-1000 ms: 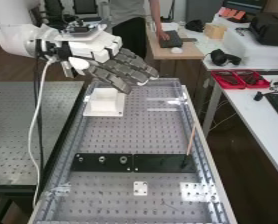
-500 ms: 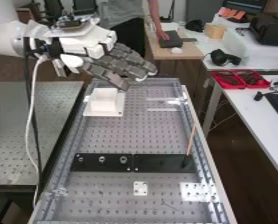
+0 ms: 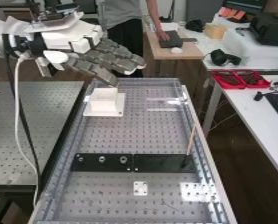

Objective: Grab the pcb board and place it in the clear container

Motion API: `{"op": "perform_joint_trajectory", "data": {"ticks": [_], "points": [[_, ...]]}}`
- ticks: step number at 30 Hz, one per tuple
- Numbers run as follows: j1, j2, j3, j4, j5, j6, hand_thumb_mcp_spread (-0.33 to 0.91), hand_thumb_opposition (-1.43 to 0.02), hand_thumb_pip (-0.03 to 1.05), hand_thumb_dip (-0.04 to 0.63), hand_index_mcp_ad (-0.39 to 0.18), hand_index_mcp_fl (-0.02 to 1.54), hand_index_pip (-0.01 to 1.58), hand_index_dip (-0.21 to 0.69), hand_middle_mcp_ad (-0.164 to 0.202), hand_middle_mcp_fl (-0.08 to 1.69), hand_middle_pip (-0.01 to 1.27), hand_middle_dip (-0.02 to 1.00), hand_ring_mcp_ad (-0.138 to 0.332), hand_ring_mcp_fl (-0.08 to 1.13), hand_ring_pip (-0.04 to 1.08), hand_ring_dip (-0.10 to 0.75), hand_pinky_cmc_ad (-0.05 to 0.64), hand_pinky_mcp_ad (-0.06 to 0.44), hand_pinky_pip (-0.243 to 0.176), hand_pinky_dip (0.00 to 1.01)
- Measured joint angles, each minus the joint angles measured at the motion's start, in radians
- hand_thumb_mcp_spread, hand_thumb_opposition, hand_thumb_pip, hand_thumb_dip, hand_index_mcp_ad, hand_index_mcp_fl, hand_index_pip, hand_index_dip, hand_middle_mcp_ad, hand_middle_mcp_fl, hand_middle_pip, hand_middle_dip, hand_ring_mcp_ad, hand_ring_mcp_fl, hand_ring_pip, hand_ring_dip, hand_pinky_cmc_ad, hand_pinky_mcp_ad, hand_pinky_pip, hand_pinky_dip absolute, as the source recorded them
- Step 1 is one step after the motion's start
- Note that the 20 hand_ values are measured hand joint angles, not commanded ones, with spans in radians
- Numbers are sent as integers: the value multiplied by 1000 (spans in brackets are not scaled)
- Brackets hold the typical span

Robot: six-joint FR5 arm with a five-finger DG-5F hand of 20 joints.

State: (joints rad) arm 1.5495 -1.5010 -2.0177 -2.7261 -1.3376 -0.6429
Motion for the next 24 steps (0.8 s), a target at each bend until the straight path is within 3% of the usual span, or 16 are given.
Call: {"op": "perform_joint_trajectory", "data": {"ticks": [24], "points": [[-114, 20, -18, 9, -162, 11, 243, -822, 651, 190, -96, 407, 274, 49, 93, 131, 138, 126, 251, -12, 101, 37, 328, 183, -58, 702]]}}
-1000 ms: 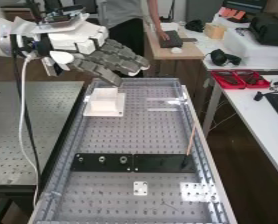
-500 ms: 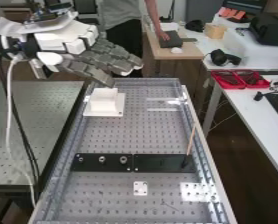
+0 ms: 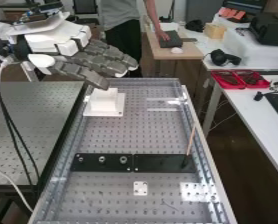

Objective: Grab the pcb board and place it in the clear container

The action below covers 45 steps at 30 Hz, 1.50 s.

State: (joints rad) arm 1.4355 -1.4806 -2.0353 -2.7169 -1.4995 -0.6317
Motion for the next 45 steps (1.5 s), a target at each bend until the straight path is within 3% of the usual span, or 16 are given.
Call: {"op": "perform_joint_trajectory", "data": {"ticks": [24, 45], "points": [[-21, -1, -14, 20, -31, 30, 243, -822, 609, 190, -96, 405, 262, 52, 93, 127, 138, 126, 251, -12, 101, 37, 332, 187, -58, 702], [-6, 11, -33, 40, -7, 20, 243, -822, 613, 190, -96, 405, 246, 63, 93, 122, 138, 126, 251, -5, 101, 37, 332, 187, -58, 702]]}}
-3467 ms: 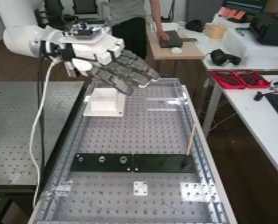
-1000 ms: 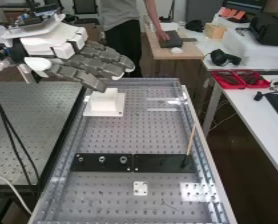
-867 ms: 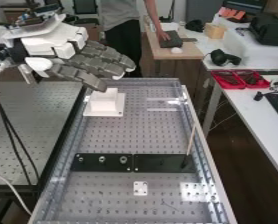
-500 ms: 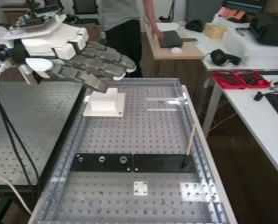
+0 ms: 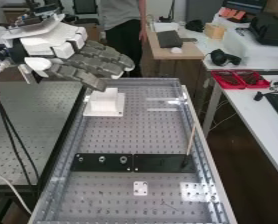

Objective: Grab the pcb board and place it in the clear container

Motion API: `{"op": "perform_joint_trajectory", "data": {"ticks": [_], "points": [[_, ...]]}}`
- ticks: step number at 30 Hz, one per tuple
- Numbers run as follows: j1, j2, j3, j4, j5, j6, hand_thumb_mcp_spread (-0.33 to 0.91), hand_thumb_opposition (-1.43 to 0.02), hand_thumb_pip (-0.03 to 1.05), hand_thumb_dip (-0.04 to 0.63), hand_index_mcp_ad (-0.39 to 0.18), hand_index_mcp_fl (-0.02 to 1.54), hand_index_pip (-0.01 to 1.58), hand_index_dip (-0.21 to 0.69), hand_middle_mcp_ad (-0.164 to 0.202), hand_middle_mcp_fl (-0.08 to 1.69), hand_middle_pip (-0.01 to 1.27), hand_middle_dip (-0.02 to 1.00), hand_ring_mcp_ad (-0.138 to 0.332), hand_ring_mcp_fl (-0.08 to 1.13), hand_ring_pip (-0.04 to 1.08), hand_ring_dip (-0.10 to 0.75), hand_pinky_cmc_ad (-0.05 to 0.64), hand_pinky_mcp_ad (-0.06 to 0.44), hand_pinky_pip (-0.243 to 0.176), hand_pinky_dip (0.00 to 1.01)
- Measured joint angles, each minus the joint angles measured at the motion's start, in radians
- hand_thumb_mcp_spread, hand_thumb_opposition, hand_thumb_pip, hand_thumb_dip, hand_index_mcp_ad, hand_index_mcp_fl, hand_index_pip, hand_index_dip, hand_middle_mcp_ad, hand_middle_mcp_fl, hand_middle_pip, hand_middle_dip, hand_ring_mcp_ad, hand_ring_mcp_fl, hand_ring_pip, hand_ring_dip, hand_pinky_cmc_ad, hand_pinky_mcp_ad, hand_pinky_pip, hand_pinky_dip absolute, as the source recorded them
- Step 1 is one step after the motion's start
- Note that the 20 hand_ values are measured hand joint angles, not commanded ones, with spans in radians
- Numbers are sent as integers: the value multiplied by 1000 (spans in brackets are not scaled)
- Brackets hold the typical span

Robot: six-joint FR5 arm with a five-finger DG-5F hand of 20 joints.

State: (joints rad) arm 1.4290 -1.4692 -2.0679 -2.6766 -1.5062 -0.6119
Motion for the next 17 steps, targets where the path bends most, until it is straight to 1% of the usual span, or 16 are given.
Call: {"op": "perform_joint_trajectory", "data": {"ticks": [3, 7, 10, 12, 17], "points": [[7, 5, -9, 8, 8, -1, 243, -822, 613, 190, -96, 410, 246, 63, 93, 122, 138, 126, 251, -5, 101, 37, 332, 183, -58, 702], [19, 11, -20, 19, 14, -4, 243, -822, 613, 190, -96, 403, 182, 61, 89, 122, 138, 126, 251, -7, 101, 37, 332, 183, -58, 702], [30, 19, -29, 23, 13, -3, 243, -822, 613, 190, -96, 354, 152, 63, 93, 122, 138, 126, 253, -3, 101, 37, 332, 183, -58, 702], [34, 20, -31, 22, 11, 0, 243, -822, 613, 178, -96, 328, 134, 61, 89, 122, 138, 126, 251, -3, 101, 37, 332, 183, -58, 702], [43, 14, -26, 8, 2, 5, 243, -822, 609, 175, -96, 222, 112, 63, 93, 122, 138, 126, 253, -2, 101, 37, 332, 185, -58, 702]]}}
